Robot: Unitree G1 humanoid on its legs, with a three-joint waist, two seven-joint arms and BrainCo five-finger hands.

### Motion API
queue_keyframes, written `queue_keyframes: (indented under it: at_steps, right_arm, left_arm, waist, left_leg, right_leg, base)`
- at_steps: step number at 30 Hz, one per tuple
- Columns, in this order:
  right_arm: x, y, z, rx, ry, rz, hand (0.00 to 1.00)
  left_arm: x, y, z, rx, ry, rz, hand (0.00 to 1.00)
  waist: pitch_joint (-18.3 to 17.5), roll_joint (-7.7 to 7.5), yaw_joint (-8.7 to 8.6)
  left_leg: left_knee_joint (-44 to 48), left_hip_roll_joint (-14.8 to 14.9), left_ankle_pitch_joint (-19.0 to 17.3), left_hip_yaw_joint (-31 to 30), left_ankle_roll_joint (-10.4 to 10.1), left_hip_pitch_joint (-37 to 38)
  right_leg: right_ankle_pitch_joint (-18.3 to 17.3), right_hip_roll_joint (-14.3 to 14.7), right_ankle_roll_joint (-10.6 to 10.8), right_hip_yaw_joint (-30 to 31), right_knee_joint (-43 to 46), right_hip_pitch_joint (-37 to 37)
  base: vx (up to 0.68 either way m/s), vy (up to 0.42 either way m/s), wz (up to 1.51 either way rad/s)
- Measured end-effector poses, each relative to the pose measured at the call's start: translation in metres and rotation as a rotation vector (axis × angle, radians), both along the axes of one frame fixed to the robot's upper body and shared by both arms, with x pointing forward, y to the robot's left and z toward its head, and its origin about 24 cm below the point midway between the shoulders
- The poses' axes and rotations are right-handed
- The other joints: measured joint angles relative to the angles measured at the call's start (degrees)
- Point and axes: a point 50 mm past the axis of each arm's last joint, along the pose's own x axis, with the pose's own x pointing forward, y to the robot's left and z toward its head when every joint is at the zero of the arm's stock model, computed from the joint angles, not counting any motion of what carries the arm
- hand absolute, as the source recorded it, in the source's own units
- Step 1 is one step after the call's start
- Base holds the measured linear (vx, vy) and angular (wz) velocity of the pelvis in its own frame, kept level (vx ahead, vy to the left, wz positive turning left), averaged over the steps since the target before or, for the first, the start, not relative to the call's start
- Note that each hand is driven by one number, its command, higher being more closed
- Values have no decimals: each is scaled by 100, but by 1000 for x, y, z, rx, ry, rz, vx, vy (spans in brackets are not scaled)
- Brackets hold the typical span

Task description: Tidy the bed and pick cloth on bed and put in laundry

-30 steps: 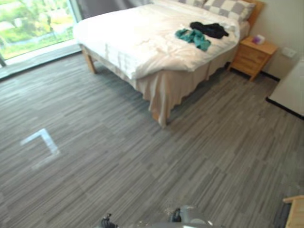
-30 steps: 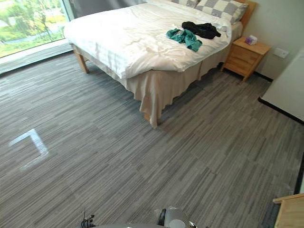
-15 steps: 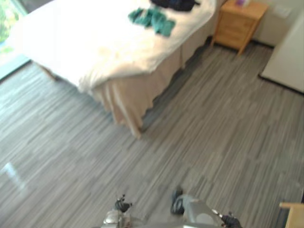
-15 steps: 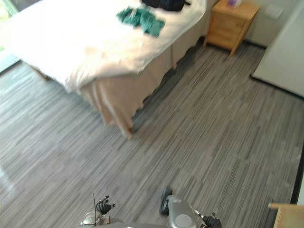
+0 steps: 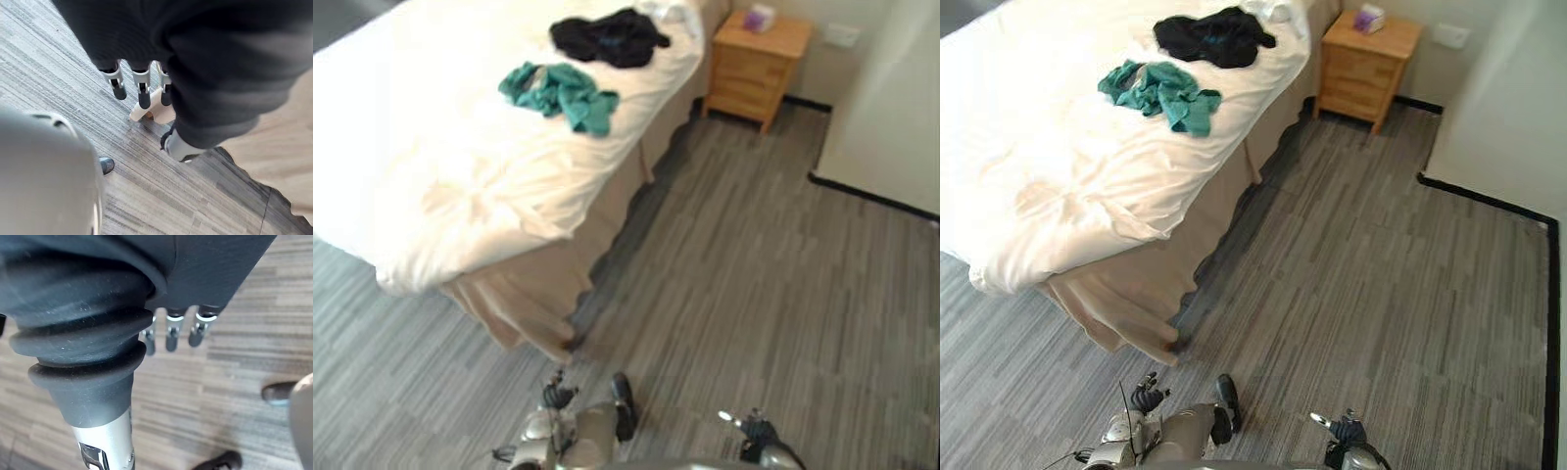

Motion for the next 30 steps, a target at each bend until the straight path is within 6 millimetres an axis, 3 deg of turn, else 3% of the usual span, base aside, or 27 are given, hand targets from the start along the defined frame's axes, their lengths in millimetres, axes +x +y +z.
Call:
queue_keyframes:
  at_steps: [1, 3, 4, 6, 7, 8, 10, 11, 12, 13, 14, 15, 16, 19, 20, 21, 22, 24, 27, 30]
  right_arm:
    - [0, -4, 1, -2, -8, -10, 0]
    - [2, -7, 2, -11, -18, -12, 0]
    - [3, -8, 3, -14, -22, -14, 0]
    - [3, -10, 3, -15, -25, -31, 0]
    - [4, -11, 3, -16, -27, -32, 0]
    - [4, -11, 3, -16, -29, -33, 0]
    - [7, -10, 4, -11, -36, -42, 0]
    - [6, -8, 3, -4, -28, -41, 0]
    - [2, -2, 0, 13, -10, -33, 0]
    - [2, 3, 0, 28, -9, -32, 0]
    - [4, -5, 1, 4, -14, -16, 0]
    - [5, -13, 3, -23, -16, 9, 0]
    - [7, -14, 4, -33, -18, 32, 0]
    - [9, -10, 4, -35, -21, 78, 0]
    - [8, -10, 4, -33, -22, 77, 0]
    - [8, -10, 4, -33, -22, 77, 0]
    - [6, -10, 3, -36, -19, 73, 0]
    - [4, -10, 3, -37, -14, 71, 0]
    - [1, -12, 2, -44, -8, 62, 0]
    - [-2, -9, 1, -27, -3, 26, 0]
  left_arm:
    - [-4, 1, -2, 2, 20, -1, 0]
    - [-9, 2, -4, 1, 38, 2, 0]
    - [-12, 2, -5, 1, 47, 4, 0]
    - [-13, 2, -5, -2, 50, 11, 0]
    - [-14, 1, -6, -6, 51, 16, 0]
    - [-14, 0, -6, -8, 50, 20, 0]
    - [-14, 2, -5, -6, 47, 30, 0]
    - [-14, 4, -5, -1, 45, 41, 0]
    - [-18, 11, -5, 11, 47, 59, 0]
    - [-20, 15, -5, 17, 49, 75, 0]
    - [-25, 6, -8, -12, 68, 88, 0]
    - [-31, -5, -11, -41, 81, 91, 0]
    - [-32, -9, -12, -53, 84, 92, 0]
    - [-31, -7, -11, -52, 79, 96, 0]
    - [-30, -6, -11, -48, 78, 95, 0]
    - [-30, -6, -11, -48, 78, 95, 0]
    - [-29, -7, -11, -44, 76, 82, 0]
    - [-28, -9, -11, -39, 74, 60, 0]
    - [-28, -8, -10, -25, 76, 54, 0]
    - [-29, -1, -10, -18, 76, 78, 0]
  waist:
    - [10, -50, -89]
    - [20, -38, -123]
    - [53, 37, -134]
    - [29, 64, -112]
    - [23, 82, -119]
    - [5, 80, -128]
    - [-17, -4, -127]
    - [-42, -71, -109]
    - [-128, -245, -108]
    - [-139, -229, -122]
    - [-180, 15, -164]
    - [-290, 281, -237]
    - [-301, 389, -298]
    - [-327, 366, -281]
    - [-322, 352, -304]
    - [-322, 352, -304]
    - [-309, 329, -301]
    - [-315, 341, -295]
    - [-342, 368, -301]
    - [-301, 247, -318]
  left_leg:
    - [-147, -138, -190, -394, -4, 576]
    - [-290, -210, -212, -709, 0, 982]
    - [-373, -215, -211, -910, -2, 1251]
    - [-431, -93, -259, -1424, -86, 1615]
    - [-419, -42, -303, -1552, -159, 1616]
    - [-403, 52, -437, -1846, -381, 1617]
    - [-403, 143, -652, -2149, -692, 1642]
    - [-380, 191, -748, -2306, -846, 1667]
    - [-271, 218, -896, -2438, -1062, 1663]
    - [-193, 294, -1019, -2569, -1201, 1668]
    - [-123, 598, -1054, -2650, -1266, 1645]
    - [-58, 945, -1003, -2627, -1348, 1589]
    - [-112, 1155, -840, -2587, -1527, 1563]
    - [-313, 1432, -319, -2426, -1591, 1381]
    - [-311, 1479, -172, -2111, -1582, 1337]
    - [-311, 1479, -172, -2111, -1582, 1337]
    - [-313, 1515, -6, -1226, -1535, 1258]
    - [-393, 1498, 67, -520, -1542, 1263]
    - [-761, 1344, 243, -344, -1474, 1376]
    - [-983, 1232, 299, -311, -1472, 1629]
  right_leg:
    - [17, -344, 194, -20, 1924, -688]
    - [-324, -662, -35, -266, 2442, -965]
    - [-547, -837, -364, -462, 2364, -1107]
    - [-838, -969, -612, -421, 1003, -1393]
    - [-827, -941, -604, -269, 504, -1457]
    - [-662, -882, -484, 419, -759, -1593]
    - [-255, -926, -415, 1374, -1785, -1729]
    - [47, -998, -358, 1595, -2106, -1720]
    - [454, -1094, -361, 1575, -2238, -1699]
    - [774, -1069, -29, 1488, -2012, -1657]
    - [634, -854, -223, 1160, -1852, -1580]
    - [485, -630, -371, 812, -1909, -1443]
    - [415, -485, -492, 524, -1958, -1276]
    - [317, -333, -691, -68, -2123, -1025]
    - [328, -339, -722, -298, -2235, -894]
    - [328, -339, -722, -298, -2235, -894]
    - [335, -380, -743, -653, -2397, -679]
    - [336, -408, -739, -920, -2510, -546]
    - [485, -485, -699, -1094, -2733, -331]
    - [695, -509, -657, -1100, -3110, -16]
  base:
    - [534, 108, 114]
    - [411, 19, 113]
    - [381, -59, 128]
    - [542, -179, 152]
    - [483, -269, 167]
    - [281, -231, 142]
    - [417, -438, 157]
    - [470, -591, 157]
    - [281, -460, 125]
    - [288, -603, 111]
    - [233, -526, 106]
    - [256, -540, 116]
    - [205, -365, 103]
    - [126, -349, 93]
    - [99, -253, 82]
    - [89, -182, 104]
    - [56, -127, 87]
    - [17, -89, 85]
    - [30, 28, 38]
    - [8, 46, 3]
